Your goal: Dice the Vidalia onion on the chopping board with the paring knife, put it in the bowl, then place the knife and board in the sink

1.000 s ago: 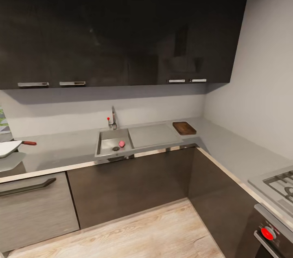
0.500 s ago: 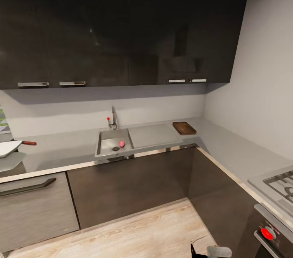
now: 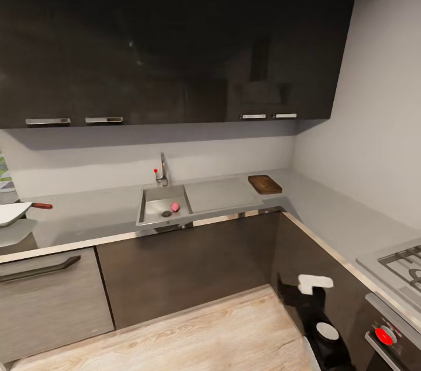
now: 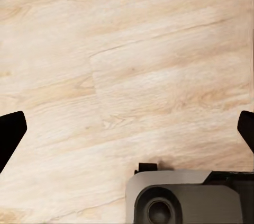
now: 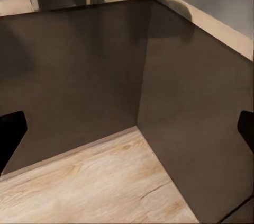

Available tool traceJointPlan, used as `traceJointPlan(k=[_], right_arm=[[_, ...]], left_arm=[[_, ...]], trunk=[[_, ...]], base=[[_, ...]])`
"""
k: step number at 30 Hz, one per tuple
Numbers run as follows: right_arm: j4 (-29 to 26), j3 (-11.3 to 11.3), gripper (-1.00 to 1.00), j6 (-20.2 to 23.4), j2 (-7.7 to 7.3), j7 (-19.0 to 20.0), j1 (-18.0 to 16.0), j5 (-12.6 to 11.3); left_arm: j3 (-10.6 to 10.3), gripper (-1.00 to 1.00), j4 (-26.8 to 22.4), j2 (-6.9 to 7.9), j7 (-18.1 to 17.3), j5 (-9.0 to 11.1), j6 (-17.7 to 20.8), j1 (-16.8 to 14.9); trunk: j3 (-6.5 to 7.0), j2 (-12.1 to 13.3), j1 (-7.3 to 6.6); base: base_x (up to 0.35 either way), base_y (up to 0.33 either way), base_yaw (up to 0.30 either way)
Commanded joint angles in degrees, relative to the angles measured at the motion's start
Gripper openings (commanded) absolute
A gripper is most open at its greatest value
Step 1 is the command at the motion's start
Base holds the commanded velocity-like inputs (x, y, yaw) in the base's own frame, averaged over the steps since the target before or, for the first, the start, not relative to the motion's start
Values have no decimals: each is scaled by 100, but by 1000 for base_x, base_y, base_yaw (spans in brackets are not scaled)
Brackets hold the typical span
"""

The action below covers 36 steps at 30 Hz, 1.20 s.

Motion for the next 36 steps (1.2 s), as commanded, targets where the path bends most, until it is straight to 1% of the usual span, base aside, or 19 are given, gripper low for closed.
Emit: traceJointPlan(k=[1, 2, 3, 4, 7, 10, 13, 17, 18, 19, 22, 24, 25, 26, 27, 28, 30, 33, 36], right_arm=[[-24, 4, 100, 183, 3, -31, -124, 0], [-42, 8, 100, 541, 9, -48, -489, -2], [-43, 8, 100, 635, 10, -50, -604, -4], [-43, 8, 100, 683, 8, -51, -659, -3], [-44, 9, 100, 928, 5, -61, -924, -2], [-41, 9, 100, 1189, 3, -102, -1220, 4], [-20, 9, 100, 1299, 3, -131, -1390, 6], [7, 9, 100, 1381, 3, -193, -1579, 7], [12, 9, 100, 1404, 2, -229, -1664, 7], [14, 9, 100, 1433, 2, -250, -1718, 7], [16, 9, 100, 1563, 2, -275, -1795, 7], [17, 9, 100, 1706, 2, -285, -1875, 7], [19, 9, 100, 1729, 2, -286, -1903, 7], [25, 9, 100, 1766, 2, -288, -1952, 7], [32, 9, 100, 1779, 2, -289, -1973, 7], [47, 9, 100, 1799, -1, -290, -2012, 7], [72, 9, 100, 1823, -4, -298, -2069, 7], [162, 9, 100, 1831, -6, -378, -2137, 7], [360, 9, 100, 1833, -21, -438, -2266, 7]], left_arm=[[-3, 100, 1, 0, 0, 16, -107, 0], [-5, 100, -5, 0, -2, 16, -329, 7], [-5, 100, -6, 0, -2, 16, -417, 8], [-5, 100, -6, 0, -2, 16, -467, 8], [-6, 100, -7, -3, 6, 16, -806, 9], [-12, 100, -5, -7, 13, 16, -1395, 17], [-13, 100, 1, -8, 14, 16, -1788, 48], [-14, 100, 25, -19, 15, 10, -2481, 278], [-14, 100, 31, -36, 15, 9, -2898, 484], [-14, 100, 23, -53, 15, 8, -3138, 649], [-13, 100, -43, -72, 22, 7, -3165, 1016], [-14, 100, -251, -70, 28, 5, -3165, 1366], [-14, 100, -336, -68, 29, 4, -3165, 1456], [-14, 100, -540, -66, 30, 2, -3165, 1659], [-14, 100, -659, -65, 31, 1, -3165, 1777], [-14, 100, -927, -62, 31, 0, -3165, 2009], [-14, 100, -1501, -39, 32, -7, -3165, 2354], [-19, 100, -1652, -23, 32, -14, -3165, 2541], [-22, 100, -1519, -25, 32, -28, -3165, 2594]], trunk=[[-3, -4, 2], [-3, -4, 2], [-3, -4, 2], [-3, -4, 2], [-3, -4, 2], [-3, -4, 2], [-3, -4, 2], [-3, -4, 2], [-3, -4, 2], [-3, -4, 2], [-3, -4, 2], [-3, -4, 2], [-3, -4, 2], [-3, -4, 2], [-3, -4, 2], [-3, -4, 2], [-3, -4, 2], [-3, -4, 2], [-3, -4, 2]], base=[[0, 0, 0], [0, 0, 0], [0, 0, 0], [0, 0, 0], [0, 0, 0], [0, 0, 0], [0, 0, 0], [0, 0, 0], [0, 0, 0], [0, 0, 0], [0, 0, 0], [0, 0, 0], [0, 0, 0], [0, 0, 0], [0, 0, 0], [0, 0, 0], [0, 0, 0], [0, 0, 0], [0, 0, 0]])
